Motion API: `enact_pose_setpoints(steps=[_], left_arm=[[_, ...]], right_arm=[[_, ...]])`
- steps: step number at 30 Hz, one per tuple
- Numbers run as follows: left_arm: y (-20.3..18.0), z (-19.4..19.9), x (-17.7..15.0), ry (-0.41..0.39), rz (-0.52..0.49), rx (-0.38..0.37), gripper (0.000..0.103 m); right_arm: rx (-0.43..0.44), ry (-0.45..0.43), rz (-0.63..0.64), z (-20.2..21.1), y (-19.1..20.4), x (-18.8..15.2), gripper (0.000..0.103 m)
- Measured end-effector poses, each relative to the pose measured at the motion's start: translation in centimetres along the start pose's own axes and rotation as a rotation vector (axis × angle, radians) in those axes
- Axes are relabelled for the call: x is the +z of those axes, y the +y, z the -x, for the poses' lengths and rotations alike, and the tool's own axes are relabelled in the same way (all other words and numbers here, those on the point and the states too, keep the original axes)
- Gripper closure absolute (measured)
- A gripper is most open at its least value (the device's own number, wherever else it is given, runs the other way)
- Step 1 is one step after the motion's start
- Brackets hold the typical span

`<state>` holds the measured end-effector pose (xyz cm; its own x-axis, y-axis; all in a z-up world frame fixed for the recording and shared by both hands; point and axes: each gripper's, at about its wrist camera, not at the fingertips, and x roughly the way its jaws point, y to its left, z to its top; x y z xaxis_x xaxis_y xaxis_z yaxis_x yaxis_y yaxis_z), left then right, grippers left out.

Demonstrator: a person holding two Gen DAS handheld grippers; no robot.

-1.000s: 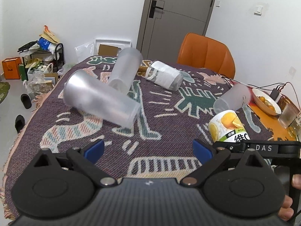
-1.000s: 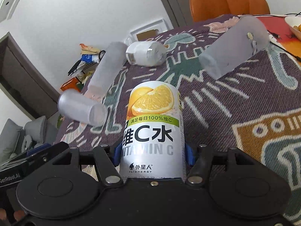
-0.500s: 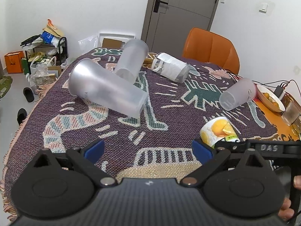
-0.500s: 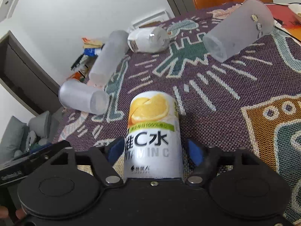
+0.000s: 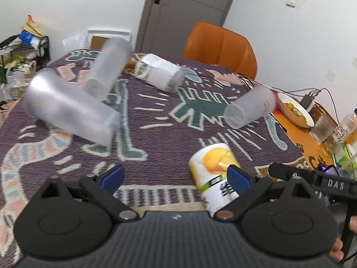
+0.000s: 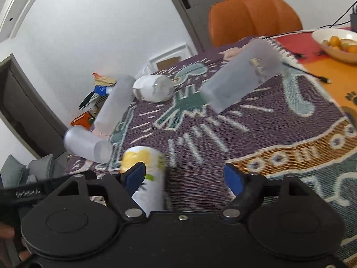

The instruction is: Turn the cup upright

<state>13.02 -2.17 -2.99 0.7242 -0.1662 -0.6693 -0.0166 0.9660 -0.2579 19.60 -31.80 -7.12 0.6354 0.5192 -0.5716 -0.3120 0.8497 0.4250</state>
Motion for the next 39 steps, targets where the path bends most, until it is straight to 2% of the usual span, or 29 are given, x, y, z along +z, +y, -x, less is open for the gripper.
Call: enact_pose_setpoints(steps=[10, 15, 23, 28, 32, 36, 39], left_arm=[[-2.5, -3.5, 1.4, 0.095, 0.014, -0.074, 0.008], [-3.4, -5.2, 1.8, 0.138, 0.004, -0.07, 0.012], [-2.9, -8.8, 2.1, 0.283, 0.077, -0.101, 0.022], [-3.1, -9.8, 2.7, 0.324, 0.077, -0.091, 0.023], [-3.2, -9.9, 2.9, 0.353, 0.069, -0.074, 0.029], [-3.8, -10.0, 2.8, 0.358, 0.047, -0.044, 0.031], [-4.7, -10.1, 2.8, 0.355, 0.013, -0.026, 0.036]], right_arm=[[0.007, -0.045, 0.017, 1.4, -3.1, -0.5, 0.025], [0.036, -0.041, 0.003, 1.2, -3.8, -0.8, 0.025], [0.066, -0.041, -0.013, 0.9, -4.2, -1.3, 0.025], [0.091, -0.041, -0.023, 0.5, -4.2, -1.4, 0.025], [0.115, -0.04, -0.025, 0.4, -4.0, -1.5, 0.025], [0.136, -0.04, -0.031, 0.4, -4.1, -1.7, 0.025], [0.142, -0.038, -0.045, 0.2, -4.5, -1.8, 0.025]])
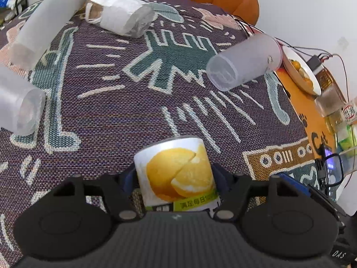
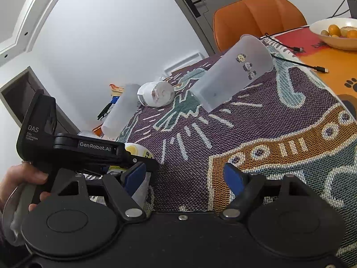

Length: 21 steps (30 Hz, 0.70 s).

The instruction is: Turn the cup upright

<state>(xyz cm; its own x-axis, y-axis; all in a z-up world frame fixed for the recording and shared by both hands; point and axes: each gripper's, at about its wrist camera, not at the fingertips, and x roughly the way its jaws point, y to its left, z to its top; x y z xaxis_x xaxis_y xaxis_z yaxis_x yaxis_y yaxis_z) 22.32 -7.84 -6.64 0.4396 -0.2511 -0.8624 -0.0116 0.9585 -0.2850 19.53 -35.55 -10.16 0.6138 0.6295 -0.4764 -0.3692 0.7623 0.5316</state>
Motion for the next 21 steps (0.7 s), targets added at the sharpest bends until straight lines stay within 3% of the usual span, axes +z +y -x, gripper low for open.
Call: enact_pose_setpoints(steps=[9, 18, 21], left_arm=[[-1.4, 2.2, -0.7, -0.087, -0.037, 0.022, 0.04], [-2.5, 6.9, -2.6, -0.271, -0.092, 0.035, 0.042], [-2.8, 8.1, -3.6, -0.337, -0.116, 0.08, 0.042]], right_arm=[[0.009, -0.025, -0.014, 1.0, -0.3, 0.0, 0.025], [0.023, -0.045, 0.012, 1.7, 0.9, -0.1, 0.025], [0.028, -0.049, 0.027, 1.8, 1.6, -0.2, 0.025]])
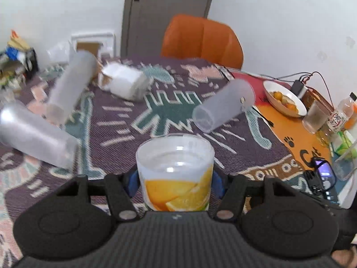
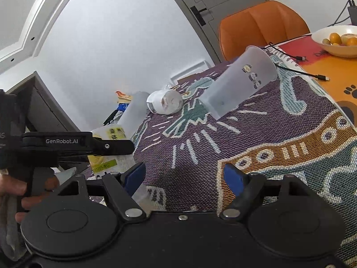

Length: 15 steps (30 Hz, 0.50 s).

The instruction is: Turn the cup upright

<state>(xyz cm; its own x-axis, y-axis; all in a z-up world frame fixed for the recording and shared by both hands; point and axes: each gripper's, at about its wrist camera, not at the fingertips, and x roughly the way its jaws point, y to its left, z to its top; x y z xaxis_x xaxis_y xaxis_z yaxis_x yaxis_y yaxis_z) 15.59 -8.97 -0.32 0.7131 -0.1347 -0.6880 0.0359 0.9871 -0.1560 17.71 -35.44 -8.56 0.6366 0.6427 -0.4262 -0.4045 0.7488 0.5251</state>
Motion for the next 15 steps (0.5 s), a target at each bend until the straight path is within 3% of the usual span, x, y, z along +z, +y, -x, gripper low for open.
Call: enact_pose_setpoints(steps=[5, 15], left_arm=[[-1.0, 2.1, -1.5, -0.143, -0.09, 0.096, 0.042], [-0.5, 3.7, -4.0, -0.3, -0.117, 0.12, 0.042]], right_arm=[[0.005, -0.003, 0.024, 0.1, 1.1, -0.2, 0.025], [0.0, 0.012, 0.066, -0.6, 2.9, -0.6, 0.025]])
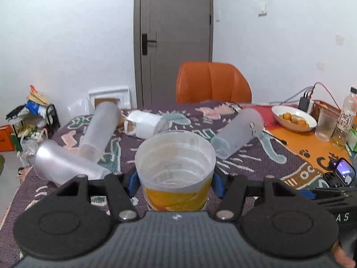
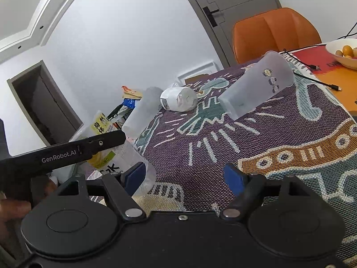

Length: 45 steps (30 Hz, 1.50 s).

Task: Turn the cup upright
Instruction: 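Lower the upright bottle onto the blanket and open the right gripper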

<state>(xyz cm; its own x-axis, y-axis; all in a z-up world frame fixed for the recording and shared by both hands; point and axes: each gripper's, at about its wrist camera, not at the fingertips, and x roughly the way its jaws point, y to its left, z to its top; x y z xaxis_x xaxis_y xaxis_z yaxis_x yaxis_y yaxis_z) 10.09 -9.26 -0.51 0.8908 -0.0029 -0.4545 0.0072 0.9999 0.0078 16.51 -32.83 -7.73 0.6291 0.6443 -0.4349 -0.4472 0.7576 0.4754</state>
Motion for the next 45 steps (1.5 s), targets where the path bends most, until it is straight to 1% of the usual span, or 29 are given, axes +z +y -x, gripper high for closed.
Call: enact_pose_setpoints(steps=[4, 6, 9, 14, 20, 21, 23, 24, 27, 29, 30, 33, 37, 40, 43, 45], left_arm=[[0.5, 0.1, -1.1, -0.063, 0.011, 0.003, 0.042], [0.7, -0.1, -1.7, -0.074, 0.014, 0.008, 0.042], [0.7, -0.5, -2.3, -0.054, 0.017, 0.0, 0.042], [0.5, -0.4, -3.0, -0.012, -0.008, -0.034, 0.042], [1.2, -0.9, -3.2, 0.09, 0.036, -0.058, 0.038], [1.3, -0.9, -3.2, 0.096, 0.04, -0.06, 0.037], [1.4, -0.7, -3.1, 0.099, 0.042, -0.059, 0.029], [1.5, -0.6, -3.1, 0.098, 0.042, -0.056, 0.027], [1.5, -0.4, -3.0, 0.103, 0.041, -0.063, 0.025], [1.6, -0.2, -2.9, 0.109, 0.043, -0.072, 0.021], [1.6, -0.1, -2.8, 0.108, 0.042, -0.068, 0.021], [1.9, 0.6, -2.6, 0.1, 0.044, -0.074, 0.02], [2.7, 2.1, -2.0, 0.077, 0.063, -0.086, 0.013], [3.1, 3.0, -1.7, 0.069, 0.059, -0.091, 0.01], [3.5, 3.9, -1.7, 0.068, 0.051, -0.09, 0.007], [3.9, 4.6, -1.7, 0.064, 0.052, -0.086, 0.005]], right_arm=[[-0.008, 0.016, 0.008, -0.6, 0.4, -0.2, 0.025], [-0.012, 0.024, 0.014, -0.8, 0.5, -0.3, 0.025], [-0.02, 0.035, 0.021, -1.1, 0.7, -0.4, 0.025], [-0.022, 0.043, 0.027, -1.3, 1.0, -0.5, 0.025], [-0.016, 0.046, 0.036, -1.2, 1.4, -0.6, 0.025], [-0.014, 0.045, 0.038, -1.2, 1.5, -0.6, 0.025], [-0.012, 0.044, 0.039, -1.1, 1.5, -0.5, 0.025], [-0.011, 0.044, 0.038, -1.1, 1.6, -0.5, 0.025], [-0.011, 0.045, 0.039, -1.1, 1.6, -0.5, 0.025], [-0.011, 0.045, 0.04, -1.2, 1.6, -0.5, 0.025], [-0.01, 0.045, 0.041, -1.2, 1.7, -0.5, 0.025], [-0.01, 0.046, 0.051, -1.0, 2.0, -0.4, 0.025], [-0.009, 0.045, 0.061, -0.5, 2.4, 0.0, 0.025], [-0.012, 0.035, 0.069, 0.1, 2.6, 0.2, 0.015], [-0.015, 0.028, 0.084, 0.9, 3.0, 0.6, 0.013], [-0.014, 0.024, 0.09, 1.5, 3.2, 0.9, 0.01]])
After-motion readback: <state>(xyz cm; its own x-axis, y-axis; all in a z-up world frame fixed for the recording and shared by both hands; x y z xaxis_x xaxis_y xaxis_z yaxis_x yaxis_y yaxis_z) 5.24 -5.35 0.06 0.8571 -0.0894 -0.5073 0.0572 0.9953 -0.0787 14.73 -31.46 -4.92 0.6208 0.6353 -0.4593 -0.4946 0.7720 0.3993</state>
